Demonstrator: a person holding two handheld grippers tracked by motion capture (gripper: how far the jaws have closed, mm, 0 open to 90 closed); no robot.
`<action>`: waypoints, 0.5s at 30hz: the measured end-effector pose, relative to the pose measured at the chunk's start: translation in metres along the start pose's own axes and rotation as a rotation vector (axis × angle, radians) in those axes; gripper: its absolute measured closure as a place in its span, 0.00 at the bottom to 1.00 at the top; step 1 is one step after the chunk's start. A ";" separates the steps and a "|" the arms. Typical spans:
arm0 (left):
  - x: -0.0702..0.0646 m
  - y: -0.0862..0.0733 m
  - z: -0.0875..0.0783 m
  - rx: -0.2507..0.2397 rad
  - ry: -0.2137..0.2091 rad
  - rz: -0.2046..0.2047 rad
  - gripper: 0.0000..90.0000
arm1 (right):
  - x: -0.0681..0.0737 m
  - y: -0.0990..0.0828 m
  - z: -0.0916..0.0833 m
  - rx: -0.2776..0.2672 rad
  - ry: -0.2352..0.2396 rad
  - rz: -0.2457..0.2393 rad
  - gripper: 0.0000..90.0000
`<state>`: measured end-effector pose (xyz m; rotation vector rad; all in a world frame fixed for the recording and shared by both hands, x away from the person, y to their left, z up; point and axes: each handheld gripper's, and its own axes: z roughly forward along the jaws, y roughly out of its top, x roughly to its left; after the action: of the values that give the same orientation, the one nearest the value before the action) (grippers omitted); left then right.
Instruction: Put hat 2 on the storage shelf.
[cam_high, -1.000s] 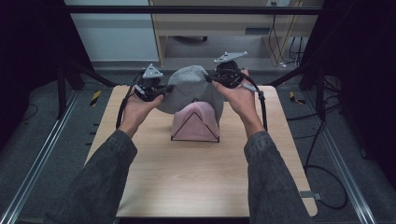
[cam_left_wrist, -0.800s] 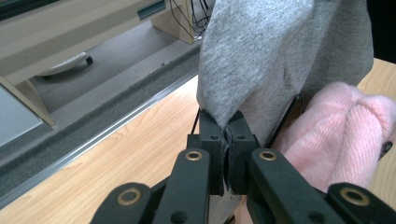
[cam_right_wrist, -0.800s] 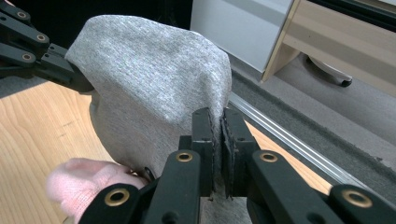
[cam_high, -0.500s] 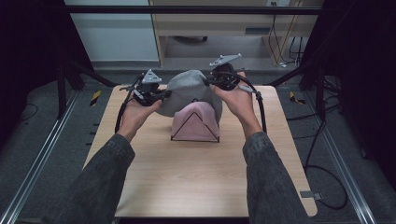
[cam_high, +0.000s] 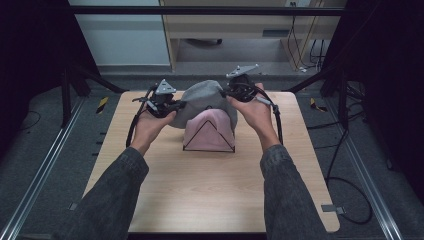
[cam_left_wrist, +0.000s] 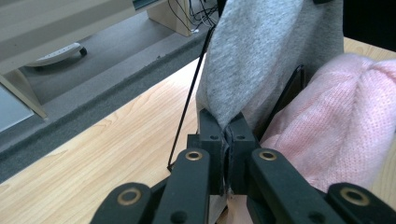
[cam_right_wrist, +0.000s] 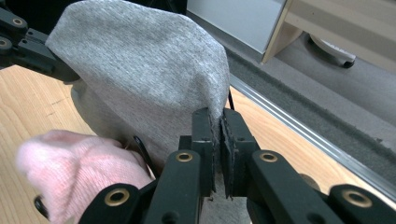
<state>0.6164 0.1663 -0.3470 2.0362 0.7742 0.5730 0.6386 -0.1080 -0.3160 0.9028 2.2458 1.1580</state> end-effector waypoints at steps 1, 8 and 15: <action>0.000 0.000 0.000 0.000 0.000 0.000 0.97 | 0.000 -0.002 0.001 0.001 0.005 0.007 0.95; 0.001 -0.008 0.009 0.019 0.001 -0.015 0.97 | 0.003 -0.005 0.006 0.010 0.008 -0.007 0.94; 0.000 -0.016 0.014 0.038 0.000 -0.017 0.97 | 0.008 -0.011 0.014 0.022 0.014 -0.005 0.94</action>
<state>0.6203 0.1653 -0.3680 2.0622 0.8067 0.5528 0.6386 -0.0989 -0.3336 0.8996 2.2753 1.1430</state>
